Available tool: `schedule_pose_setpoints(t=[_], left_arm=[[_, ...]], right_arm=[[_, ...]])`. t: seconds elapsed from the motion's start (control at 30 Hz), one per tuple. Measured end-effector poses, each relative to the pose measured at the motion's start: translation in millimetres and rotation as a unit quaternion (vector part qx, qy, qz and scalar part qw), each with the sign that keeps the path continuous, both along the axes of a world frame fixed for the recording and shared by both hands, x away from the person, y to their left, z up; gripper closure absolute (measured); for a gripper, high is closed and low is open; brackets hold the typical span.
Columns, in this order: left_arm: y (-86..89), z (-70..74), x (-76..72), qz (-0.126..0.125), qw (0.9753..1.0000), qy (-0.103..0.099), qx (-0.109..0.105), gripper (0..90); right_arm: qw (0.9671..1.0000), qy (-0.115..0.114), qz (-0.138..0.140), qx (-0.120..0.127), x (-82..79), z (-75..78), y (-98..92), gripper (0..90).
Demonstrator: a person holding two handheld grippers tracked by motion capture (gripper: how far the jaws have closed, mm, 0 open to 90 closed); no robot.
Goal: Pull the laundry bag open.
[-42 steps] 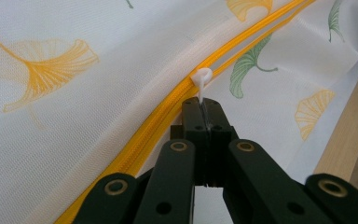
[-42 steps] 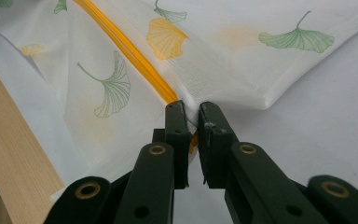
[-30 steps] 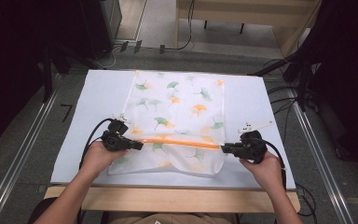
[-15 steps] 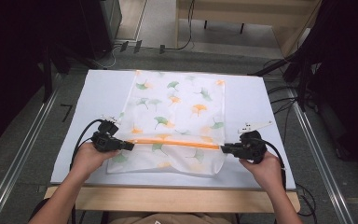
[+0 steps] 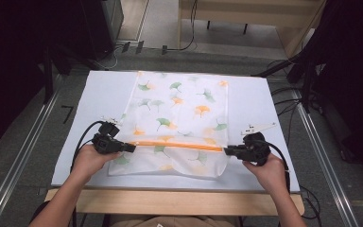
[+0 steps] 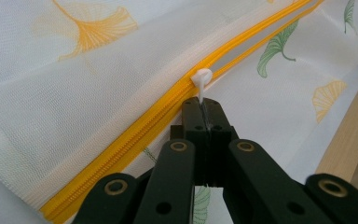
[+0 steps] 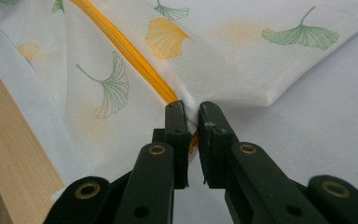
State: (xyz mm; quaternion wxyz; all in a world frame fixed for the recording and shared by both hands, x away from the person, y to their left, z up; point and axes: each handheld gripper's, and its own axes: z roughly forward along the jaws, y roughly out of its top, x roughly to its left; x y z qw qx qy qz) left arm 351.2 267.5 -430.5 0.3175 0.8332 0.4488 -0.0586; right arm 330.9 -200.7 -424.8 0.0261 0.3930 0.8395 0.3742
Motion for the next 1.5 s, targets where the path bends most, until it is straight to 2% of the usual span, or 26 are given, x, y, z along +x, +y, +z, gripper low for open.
schedule_pose_setpoints(t=[0.47, 0.73, 0.87, 1.5], left_arm=[[3.3, 0.8, -1.4, 0.003, 1.0, -0.001, -0.001, 90.0], [25.6, 1.2, -5.7, 0.02, 0.9998, 0.003, 0.001, 90.0], [31.3, 0.0, -7.8, 0.023, 0.9997, 0.003, 0.004, 90.0], [34.7, 0.1, -7.3, 0.027, 0.9996, 0.009, -0.001, 90.0]], right_arm=[[1.0, 0.0, 0.001, 0.001, -0.1, 0.2, -0.3, 84.8], [1.0, 0.001, 0.0, -0.003, -0.1, -0.2, -0.3, 84.7], [1.0, 0.001, 0.001, -0.003, 0.3, -0.5, 0.1, 84.8], [1.0, 0.002, -0.001, -0.005, 0.3, -0.6, -0.2, 84.7]])
